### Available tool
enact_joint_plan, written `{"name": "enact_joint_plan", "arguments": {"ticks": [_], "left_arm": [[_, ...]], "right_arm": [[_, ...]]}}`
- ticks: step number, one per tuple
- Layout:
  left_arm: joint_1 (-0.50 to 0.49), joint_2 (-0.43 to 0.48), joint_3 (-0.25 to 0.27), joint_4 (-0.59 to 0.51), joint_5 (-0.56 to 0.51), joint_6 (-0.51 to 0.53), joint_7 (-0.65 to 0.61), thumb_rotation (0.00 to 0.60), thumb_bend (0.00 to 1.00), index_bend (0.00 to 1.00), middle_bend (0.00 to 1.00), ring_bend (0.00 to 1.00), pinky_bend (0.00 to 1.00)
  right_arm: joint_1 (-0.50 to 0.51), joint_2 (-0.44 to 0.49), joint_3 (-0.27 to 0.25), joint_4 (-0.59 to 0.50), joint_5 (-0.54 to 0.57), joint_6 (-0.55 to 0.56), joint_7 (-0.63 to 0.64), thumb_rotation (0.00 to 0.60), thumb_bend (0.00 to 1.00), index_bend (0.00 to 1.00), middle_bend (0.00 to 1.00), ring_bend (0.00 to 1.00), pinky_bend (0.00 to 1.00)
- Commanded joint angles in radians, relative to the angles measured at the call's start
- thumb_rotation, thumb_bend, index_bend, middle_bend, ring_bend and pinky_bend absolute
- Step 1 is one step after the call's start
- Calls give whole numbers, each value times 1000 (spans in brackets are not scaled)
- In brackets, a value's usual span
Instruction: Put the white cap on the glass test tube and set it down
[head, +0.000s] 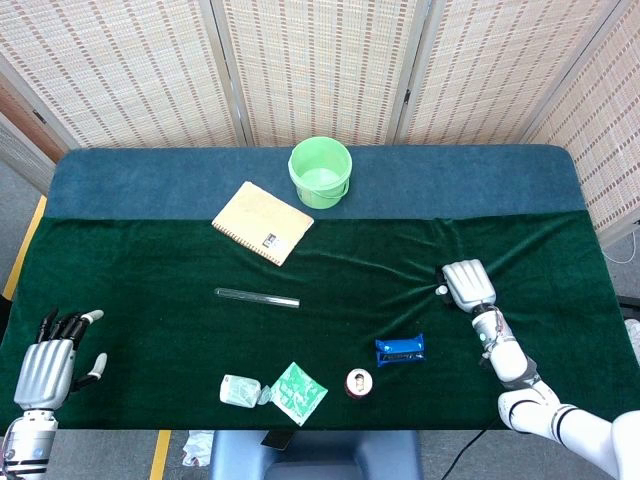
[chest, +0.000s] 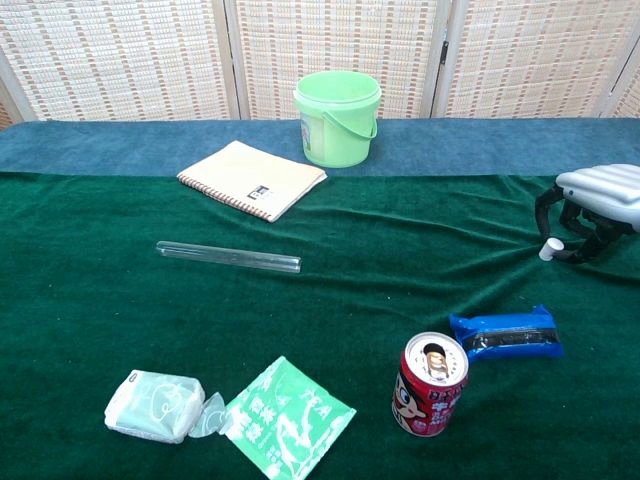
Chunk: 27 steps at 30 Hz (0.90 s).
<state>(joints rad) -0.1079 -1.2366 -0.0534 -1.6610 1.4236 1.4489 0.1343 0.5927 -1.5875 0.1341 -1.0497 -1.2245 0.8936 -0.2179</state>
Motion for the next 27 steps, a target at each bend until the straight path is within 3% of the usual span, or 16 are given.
{"name": "enact_joint_plan", "arguments": {"ticks": [1, 8, 19, 24, 27], "left_arm": [[0, 0, 0, 1, 0, 0, 1, 600, 410, 226, 250, 194, 10], [-1, -2, 0, 2, -2, -3, -1, 600, 410, 226, 249, 194, 5], [-2, -4, -3, 9, -1, -2, -12, 600, 410, 223, 250, 194, 6], [-16, -2, -12, 19, 7, -10, -14, 600, 410, 233, 250, 206, 6], [-45, 3, -26, 29, 25, -29, -12, 600, 411, 248, 250, 227, 24]], "right_arm": [[0, 0, 0, 0, 2, -1, -4, 600, 346, 508, 873, 1000, 1000], [1, 2, 3, 0, 17, -9, -20, 600, 350, 529, 875, 1000, 1000], [7, 15, 10, -24, 28, -12, -31, 600, 443, 630, 901, 1000, 1000], [2, 72, 20, -109, 28, -2, -19, 600, 492, 677, 916, 1000, 1000], [-6, 151, 25, -211, 31, 9, -30, 600, 505, 688, 923, 1000, 1000]]}}
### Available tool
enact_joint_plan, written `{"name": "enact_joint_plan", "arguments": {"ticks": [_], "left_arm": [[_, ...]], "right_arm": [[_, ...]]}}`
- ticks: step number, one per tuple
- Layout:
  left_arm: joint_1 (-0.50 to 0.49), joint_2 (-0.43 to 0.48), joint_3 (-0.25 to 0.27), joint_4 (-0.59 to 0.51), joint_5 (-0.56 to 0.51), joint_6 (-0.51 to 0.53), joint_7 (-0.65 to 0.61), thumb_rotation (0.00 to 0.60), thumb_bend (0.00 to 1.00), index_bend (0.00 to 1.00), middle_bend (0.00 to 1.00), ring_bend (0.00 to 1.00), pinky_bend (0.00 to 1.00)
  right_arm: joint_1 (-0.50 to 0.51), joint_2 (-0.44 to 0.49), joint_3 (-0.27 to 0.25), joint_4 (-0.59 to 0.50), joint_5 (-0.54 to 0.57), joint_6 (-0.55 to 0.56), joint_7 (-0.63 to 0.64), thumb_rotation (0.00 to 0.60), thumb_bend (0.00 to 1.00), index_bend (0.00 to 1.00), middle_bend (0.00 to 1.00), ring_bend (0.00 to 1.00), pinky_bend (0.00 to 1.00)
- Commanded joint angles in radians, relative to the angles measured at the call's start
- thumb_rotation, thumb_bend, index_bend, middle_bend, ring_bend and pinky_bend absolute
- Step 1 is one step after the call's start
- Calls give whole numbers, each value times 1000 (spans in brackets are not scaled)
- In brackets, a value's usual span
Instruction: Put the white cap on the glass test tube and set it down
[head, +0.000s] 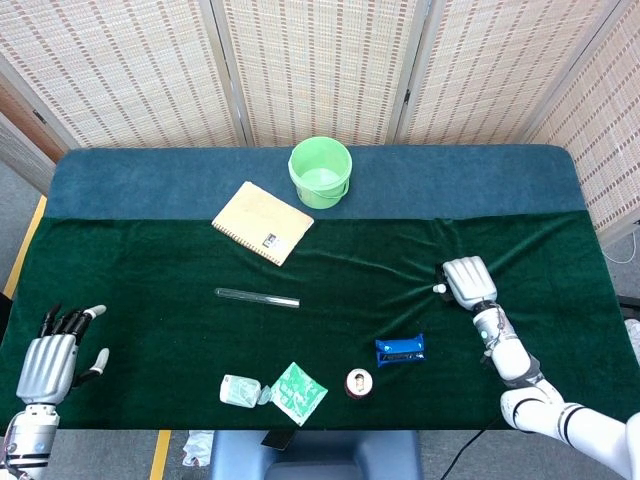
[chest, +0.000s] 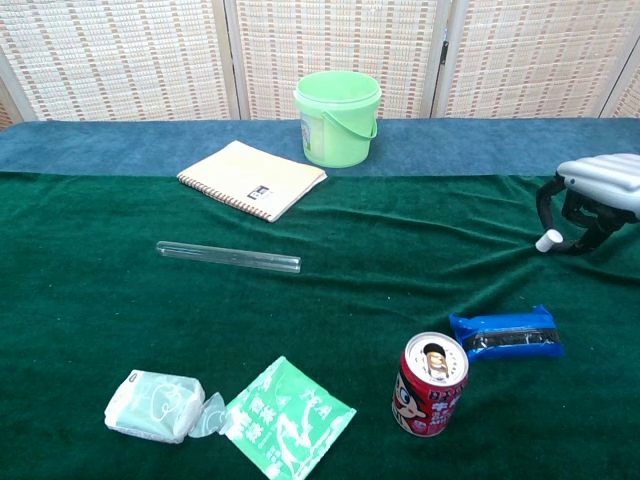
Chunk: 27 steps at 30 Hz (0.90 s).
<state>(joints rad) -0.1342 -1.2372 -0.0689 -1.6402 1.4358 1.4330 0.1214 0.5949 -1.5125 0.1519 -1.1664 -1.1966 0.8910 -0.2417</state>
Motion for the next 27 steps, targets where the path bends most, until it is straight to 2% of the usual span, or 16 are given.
{"name": "enact_joint_plan", "arguments": {"ticks": [1, 5, 11, 13, 18, 22, 27], "left_arm": [[-29, 4, -15, 10, 17, -19, 1, 600, 412, 254, 254, 237, 37], [-82, 6, -41, 24, 38, -58, 3, 600, 428, 292, 316, 295, 75], [-193, -21, -77, 56, 55, -163, 22, 600, 479, 368, 445, 442, 255], [-240, -44, -93, 77, 51, -210, 33, 600, 483, 390, 510, 501, 337], [-348, -95, -119, 121, 11, -344, 75, 600, 466, 403, 599, 583, 562], [-431, -143, -139, 152, -40, -444, 126, 600, 422, 405, 674, 635, 673], [-508, -204, -145, 206, -116, -545, 189, 600, 406, 411, 743, 681, 733]], "right_arm": [[-12, 103, 9, -129, 7, 14, -8, 600, 509, 692, 925, 1000, 1000], [-36, 223, 13, -278, 12, 43, -18, 600, 526, 706, 934, 1000, 1000], [-93, 361, 5, -429, -11, 123, -3, 600, 536, 721, 941, 1000, 1000], [-111, 391, -1, -456, -23, 146, 7, 600, 537, 722, 942, 1000, 1000], [-145, 435, -16, -489, -44, 183, 34, 600, 538, 723, 943, 1000, 1000], [-165, 453, -26, -494, -53, 199, 58, 600, 538, 725, 945, 1000, 1000], [-175, 457, -30, -481, -54, 202, 83, 600, 538, 730, 946, 1000, 1000]]}}
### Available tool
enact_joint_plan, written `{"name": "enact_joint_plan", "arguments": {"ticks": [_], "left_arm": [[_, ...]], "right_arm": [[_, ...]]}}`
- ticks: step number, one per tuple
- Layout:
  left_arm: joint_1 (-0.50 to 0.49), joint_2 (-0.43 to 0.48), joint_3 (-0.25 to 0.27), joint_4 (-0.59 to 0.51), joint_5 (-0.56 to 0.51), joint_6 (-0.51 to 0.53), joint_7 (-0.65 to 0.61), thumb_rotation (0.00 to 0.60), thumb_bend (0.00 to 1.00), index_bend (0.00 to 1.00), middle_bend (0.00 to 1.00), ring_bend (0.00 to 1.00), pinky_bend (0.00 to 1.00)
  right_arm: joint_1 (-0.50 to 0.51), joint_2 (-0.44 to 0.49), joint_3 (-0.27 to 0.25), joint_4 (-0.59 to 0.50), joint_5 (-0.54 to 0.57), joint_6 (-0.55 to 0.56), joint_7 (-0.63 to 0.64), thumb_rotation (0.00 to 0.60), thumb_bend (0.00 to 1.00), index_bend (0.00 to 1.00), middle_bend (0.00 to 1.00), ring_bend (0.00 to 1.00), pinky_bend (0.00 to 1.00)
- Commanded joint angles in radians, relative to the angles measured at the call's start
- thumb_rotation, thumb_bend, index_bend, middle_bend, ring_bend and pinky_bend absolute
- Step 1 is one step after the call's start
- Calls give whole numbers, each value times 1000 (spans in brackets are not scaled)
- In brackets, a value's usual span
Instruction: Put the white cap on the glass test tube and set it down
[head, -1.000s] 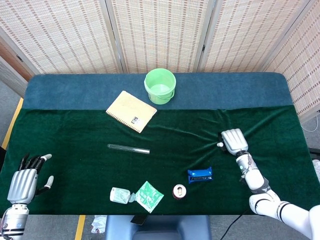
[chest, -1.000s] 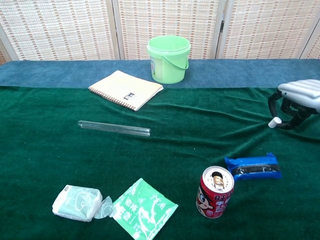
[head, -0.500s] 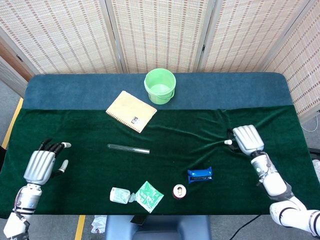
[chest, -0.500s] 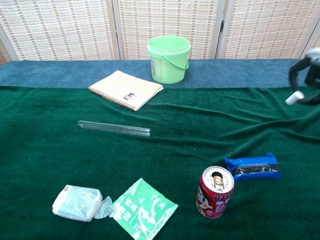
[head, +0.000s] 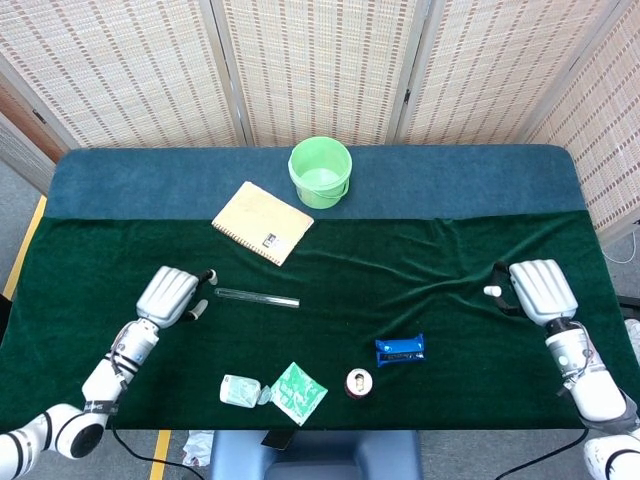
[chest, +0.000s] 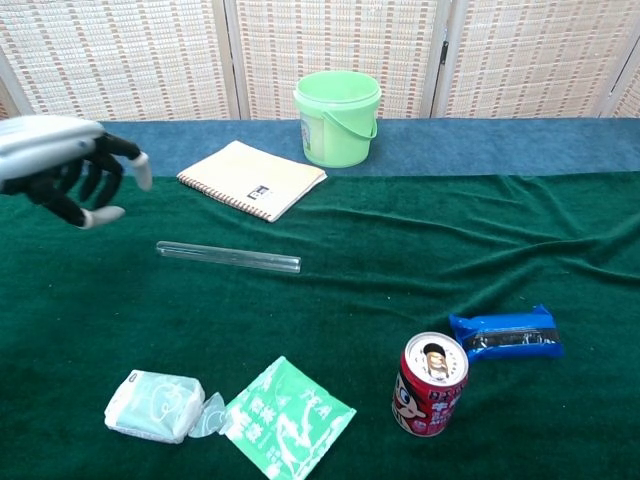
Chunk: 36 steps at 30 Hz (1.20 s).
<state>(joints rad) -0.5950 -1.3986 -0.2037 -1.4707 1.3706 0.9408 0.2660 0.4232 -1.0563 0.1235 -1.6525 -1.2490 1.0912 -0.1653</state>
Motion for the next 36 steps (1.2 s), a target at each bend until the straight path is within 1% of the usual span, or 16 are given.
{"name": "enact_joint_plan", "arguments": {"ticks": [1, 4, 10, 15, 18, 27, 36], "left_arm": [[-62, -58, -11, 48, -71, -70, 61, 600, 405, 411, 756, 689, 739], [-92, -95, -8, 71, -125, -101, 115, 600, 400, 409, 772, 700, 753], [-142, -179, -14, 124, -253, -122, 218, 600, 373, 400, 787, 712, 775], [-174, -232, -16, 147, -339, -105, 289, 600, 366, 410, 803, 724, 783], [-188, -266, -19, 163, -377, -89, 312, 600, 355, 424, 810, 732, 783], [-227, -338, -26, 218, -463, -64, 354, 600, 351, 443, 830, 748, 790], [-248, -372, -22, 239, -499, -47, 366, 600, 351, 473, 846, 764, 798]], "right_arm": [[-5, 0, -3, 9, -2, 1, 12, 600, 538, 731, 946, 1000, 1000], [-6, -2, -5, 19, -2, -4, 21, 600, 538, 734, 946, 1000, 1000], [-5, -10, -7, 34, -1, -13, 27, 600, 541, 736, 947, 1000, 1000], [-6, -16, -11, 43, 0, -18, 31, 600, 542, 738, 947, 1000, 1000], [-7, -20, -13, 49, -1, -20, 33, 600, 543, 739, 947, 1000, 1000], [-11, -31, -17, 64, -4, -23, 47, 600, 544, 739, 947, 1000, 1000], [-8, -37, -17, 76, -5, -32, 55, 600, 546, 743, 947, 1000, 1000]]}}
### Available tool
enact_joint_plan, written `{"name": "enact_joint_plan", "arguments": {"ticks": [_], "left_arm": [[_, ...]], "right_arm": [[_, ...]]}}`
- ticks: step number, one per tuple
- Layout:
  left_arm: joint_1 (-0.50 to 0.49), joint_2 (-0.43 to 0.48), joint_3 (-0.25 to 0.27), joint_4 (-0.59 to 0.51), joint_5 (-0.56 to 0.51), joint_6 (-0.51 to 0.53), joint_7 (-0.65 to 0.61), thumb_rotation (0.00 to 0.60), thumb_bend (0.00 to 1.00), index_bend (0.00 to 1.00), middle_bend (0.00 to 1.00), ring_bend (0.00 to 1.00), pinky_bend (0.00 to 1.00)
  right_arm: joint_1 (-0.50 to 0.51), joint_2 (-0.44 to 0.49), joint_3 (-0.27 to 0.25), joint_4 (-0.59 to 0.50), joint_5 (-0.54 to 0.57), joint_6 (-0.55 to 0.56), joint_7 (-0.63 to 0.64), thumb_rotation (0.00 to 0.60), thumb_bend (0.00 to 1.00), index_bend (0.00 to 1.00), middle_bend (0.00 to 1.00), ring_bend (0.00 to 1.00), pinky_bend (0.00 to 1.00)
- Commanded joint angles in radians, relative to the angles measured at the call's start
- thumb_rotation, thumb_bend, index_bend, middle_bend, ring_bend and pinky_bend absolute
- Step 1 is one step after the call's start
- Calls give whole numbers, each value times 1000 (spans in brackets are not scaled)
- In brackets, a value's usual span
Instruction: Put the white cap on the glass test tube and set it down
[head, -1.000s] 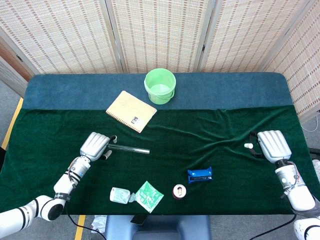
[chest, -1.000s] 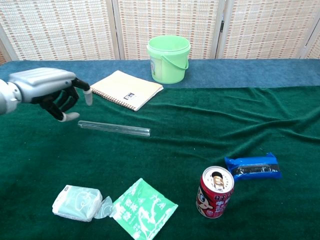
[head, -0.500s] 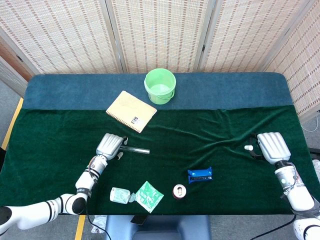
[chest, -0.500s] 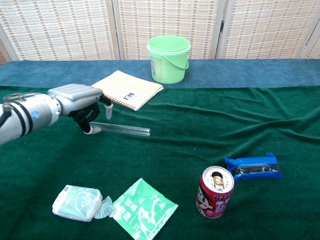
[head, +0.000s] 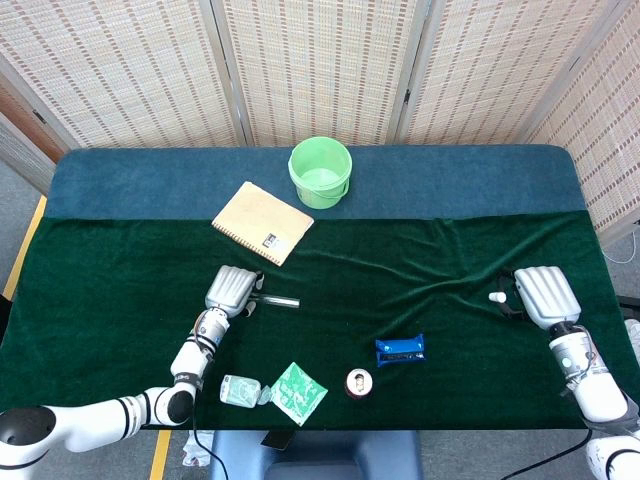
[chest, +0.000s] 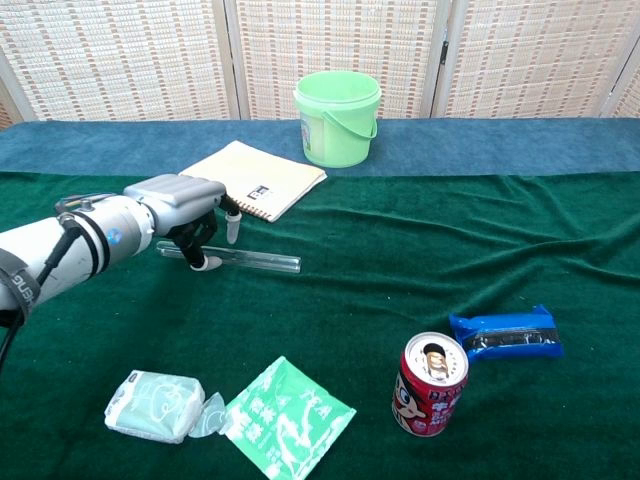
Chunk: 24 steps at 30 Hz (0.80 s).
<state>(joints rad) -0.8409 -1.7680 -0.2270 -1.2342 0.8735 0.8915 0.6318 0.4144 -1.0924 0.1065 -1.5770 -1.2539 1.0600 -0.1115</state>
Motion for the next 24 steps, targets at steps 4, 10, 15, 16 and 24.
{"name": "enact_joint_plan", "arguments": {"ticks": [4, 10, 15, 16, 24], "left_arm": [[-9, -15, 5, 11, -8, 3, -5, 600, 351, 483, 847, 765, 799], [-16, -25, 9, 26, -18, 5, -7, 600, 351, 490, 849, 766, 799], [-17, -24, 13, 31, -25, 8, -8, 600, 354, 507, 854, 771, 799], [-17, -23, 14, 31, -26, 10, -9, 600, 356, 510, 855, 771, 800], [-18, -18, 20, 30, -23, 12, -21, 600, 393, 551, 862, 776, 804]], "right_arm": [[2, -4, 0, 7, 1, -6, 5, 600, 547, 744, 947, 1000, 1000], [1, -6, 0, 14, 2, -9, 9, 600, 547, 745, 947, 1000, 1000], [2, -10, -1, 21, 1, -12, 13, 600, 547, 745, 947, 1000, 1000], [2, -11, -1, 22, 1, -13, 13, 600, 547, 746, 947, 1000, 1000], [4, -13, 2, 24, 1, -15, 14, 600, 547, 748, 947, 1000, 1000]]}}
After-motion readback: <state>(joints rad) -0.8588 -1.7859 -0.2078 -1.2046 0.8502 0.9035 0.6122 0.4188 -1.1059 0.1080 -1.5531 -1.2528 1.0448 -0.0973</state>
